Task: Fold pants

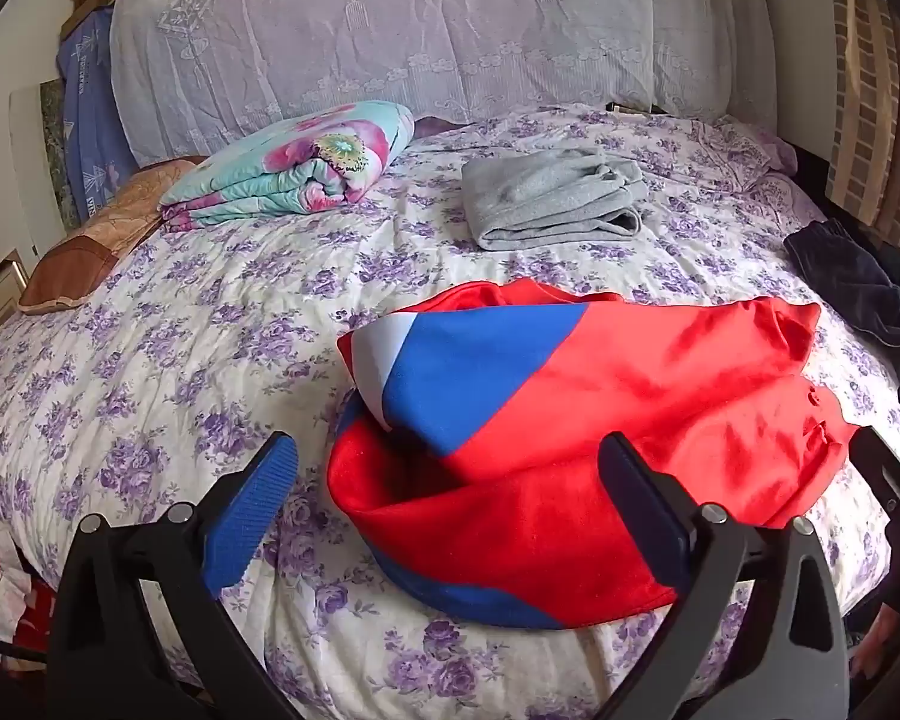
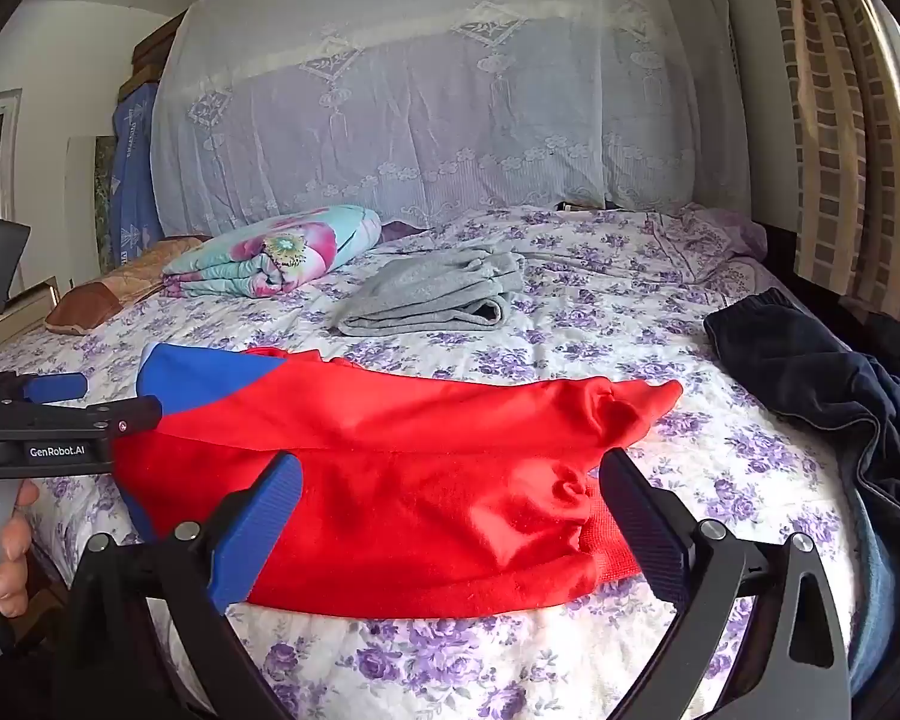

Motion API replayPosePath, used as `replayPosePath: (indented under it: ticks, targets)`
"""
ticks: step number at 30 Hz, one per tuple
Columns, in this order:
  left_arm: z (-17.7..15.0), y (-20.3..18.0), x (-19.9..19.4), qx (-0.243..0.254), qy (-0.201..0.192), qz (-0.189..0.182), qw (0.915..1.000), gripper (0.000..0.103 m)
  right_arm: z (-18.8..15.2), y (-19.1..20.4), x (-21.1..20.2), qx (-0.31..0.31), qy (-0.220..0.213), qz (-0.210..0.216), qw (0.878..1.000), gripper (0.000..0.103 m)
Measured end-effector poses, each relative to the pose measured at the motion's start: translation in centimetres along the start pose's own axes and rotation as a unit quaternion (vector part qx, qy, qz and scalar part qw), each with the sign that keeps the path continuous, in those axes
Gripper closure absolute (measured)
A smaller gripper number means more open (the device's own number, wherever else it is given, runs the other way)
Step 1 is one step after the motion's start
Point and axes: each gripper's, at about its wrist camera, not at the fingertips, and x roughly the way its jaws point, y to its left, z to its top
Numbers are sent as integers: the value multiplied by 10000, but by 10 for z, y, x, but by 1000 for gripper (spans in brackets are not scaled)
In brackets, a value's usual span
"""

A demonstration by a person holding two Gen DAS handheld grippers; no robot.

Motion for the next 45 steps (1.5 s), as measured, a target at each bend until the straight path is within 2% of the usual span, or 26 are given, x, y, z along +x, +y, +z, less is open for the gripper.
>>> replayPosePath:
  ticks: [4, 11, 23, 45]
  targets:
    - [0, -4, 0, 87, -59, 97, 9999, 5, 0, -2, 1, 1, 8, 5, 10000, 3]
    - [3, 2, 0, -95, -11, 53, 9999, 5, -2, 4, 2, -30, 51, 2, 10000, 3]
    - [-2, 4, 0, -72, -41, 73, 9999, 5, 1, 5, -6, -165, -130, -113, 9997, 3]
    - [-5, 9, -1, -172, 0, 23, 9999, 5, 0, 8, -1, -259, -43, -149, 9995, 3]
